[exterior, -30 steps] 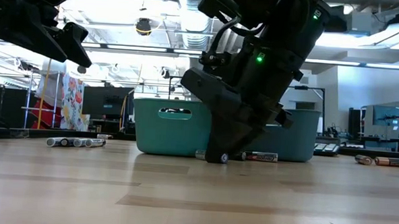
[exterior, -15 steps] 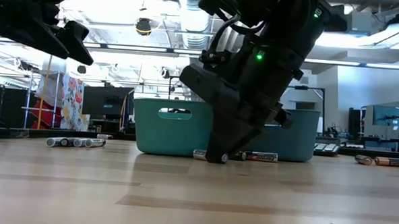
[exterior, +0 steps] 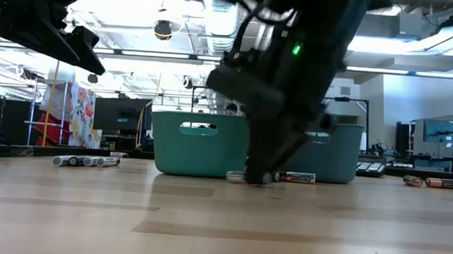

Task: Sort batteries
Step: Put the silver battery into the blue bin

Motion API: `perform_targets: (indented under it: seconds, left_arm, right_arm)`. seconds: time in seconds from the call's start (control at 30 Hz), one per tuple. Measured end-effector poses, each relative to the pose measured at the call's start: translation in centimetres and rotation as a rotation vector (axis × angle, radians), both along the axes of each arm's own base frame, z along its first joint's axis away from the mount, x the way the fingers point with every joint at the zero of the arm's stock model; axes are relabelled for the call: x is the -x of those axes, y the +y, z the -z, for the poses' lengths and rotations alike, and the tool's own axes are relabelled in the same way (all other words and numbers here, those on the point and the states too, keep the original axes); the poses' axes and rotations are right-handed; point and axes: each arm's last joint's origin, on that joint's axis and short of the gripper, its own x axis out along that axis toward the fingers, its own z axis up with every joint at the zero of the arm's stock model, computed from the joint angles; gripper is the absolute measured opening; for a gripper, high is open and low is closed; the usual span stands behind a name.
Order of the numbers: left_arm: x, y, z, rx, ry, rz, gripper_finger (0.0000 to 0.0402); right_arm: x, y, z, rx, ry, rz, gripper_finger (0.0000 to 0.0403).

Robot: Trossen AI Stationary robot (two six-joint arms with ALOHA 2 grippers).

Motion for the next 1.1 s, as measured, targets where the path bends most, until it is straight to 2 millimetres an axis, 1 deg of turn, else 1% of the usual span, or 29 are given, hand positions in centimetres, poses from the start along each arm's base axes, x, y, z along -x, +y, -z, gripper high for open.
perform_targets:
  seconds: [0.27, 0.37, 0.5, 0.7, 0.83, 1.03, 1.1]
  left_arm:
    - [0.0, 0.0, 0.0, 0.0, 0.0, 0.0, 0.0261]
    - [0.0, 0.0, 0.0, 0.022, -0.001, -0.015, 0.0261]
    - [0.0, 0.0, 0.0, 0.051, -0.003, -0.036, 0.0261]
    - [0.0, 0.0, 0.0, 0.111, -0.007, -0.076, 0.0261]
    - [0.0, 0.0, 0.0, 0.139, -0.008, -0.095, 0.0261]
    - [0.0, 0.0, 0.0, 0.185, -0.01, -0.124, 0.0261]
    - [0.0, 0.0, 0.0, 0.197, -0.011, -0.132, 0.0261]
  right_arm:
    - [0.0, 2.1, -5.1, 0.018, 0.078, -0.021, 0.0049]
    - [0.3, 2.9, -7.5, 0.036, 0.098, -0.032, 0.0049]
    - [1.2, 3.2, -10.8, 0.059, 0.149, -0.019, 0.005]
    - [2.4, 2.0, -15.2, 0.108, 0.233, 0.033, 0.005]
    - [2.9, 1.0, -17.7, 0.093, 0.174, -0.032, 0.0051]
    - [5.6, -0.7, -22.0, 0.143, 0.057, -0.017, 0.0051]
    - [6.8, -1.2, -23.6, 0.16, 0.009, -0.032, 0.0051]
